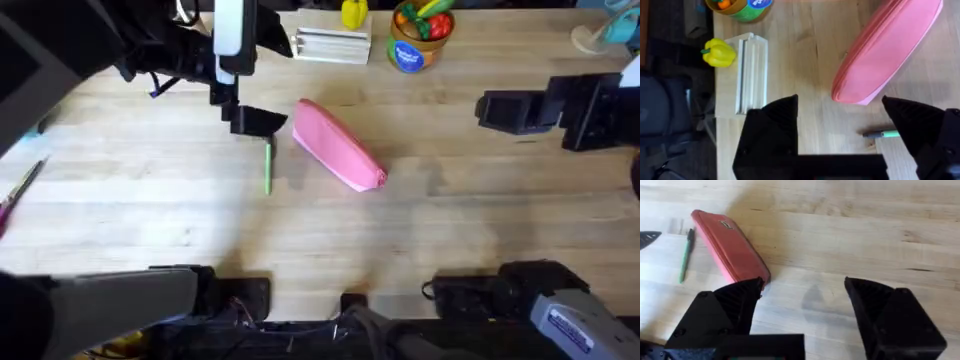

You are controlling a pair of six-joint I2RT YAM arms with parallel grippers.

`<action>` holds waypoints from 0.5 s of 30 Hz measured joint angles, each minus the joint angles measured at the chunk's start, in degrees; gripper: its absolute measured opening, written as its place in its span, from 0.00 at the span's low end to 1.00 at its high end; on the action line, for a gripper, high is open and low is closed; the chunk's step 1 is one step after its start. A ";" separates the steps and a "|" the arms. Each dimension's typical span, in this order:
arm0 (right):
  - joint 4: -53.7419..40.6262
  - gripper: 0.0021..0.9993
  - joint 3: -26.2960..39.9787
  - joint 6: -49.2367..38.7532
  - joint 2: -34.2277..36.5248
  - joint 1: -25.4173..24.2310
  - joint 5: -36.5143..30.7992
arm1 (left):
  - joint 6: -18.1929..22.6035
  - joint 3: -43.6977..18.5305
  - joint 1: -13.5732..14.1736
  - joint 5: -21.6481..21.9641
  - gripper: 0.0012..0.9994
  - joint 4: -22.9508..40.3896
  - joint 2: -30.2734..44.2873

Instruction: Unzip the bag, pick up the pens from the table one at a time and place them inside, then zip the bag closed.

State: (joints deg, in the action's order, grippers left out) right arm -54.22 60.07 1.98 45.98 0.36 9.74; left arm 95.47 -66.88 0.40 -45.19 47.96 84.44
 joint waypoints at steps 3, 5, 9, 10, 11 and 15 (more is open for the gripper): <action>0.00 1.00 0.00 0.00 0.00 0.00 0.19 | 0.16 -0.55 0.11 -2.91 0.99 0.11 4.58; 0.00 1.00 0.00 0.00 0.00 0.00 0.19 | 0.14 -1.11 0.46 -4.10 0.99 0.22 7.46; 0.00 1.00 0.00 0.00 0.00 0.00 0.19 | 0.12 -1.33 1.72 -5.27 0.99 -0.52 11.13; 0.00 1.00 0.00 0.00 0.00 0.00 0.21 | 0.03 -1.33 2.13 -5.53 0.99 -0.90 11.97; 0.00 1.00 0.00 0.00 0.00 0.00 0.21 | -0.13 -1.33 2.49 -5.80 0.99 -1.12 12.60; 0.02 1.00 0.00 0.00 0.00 0.00 0.20 | -1.08 -1.44 3.81 -6.28 0.99 -1.26 15.08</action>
State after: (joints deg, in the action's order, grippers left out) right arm -54.19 60.07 1.98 45.98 0.36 9.94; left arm 94.39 -68.31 4.22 -51.46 46.70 99.53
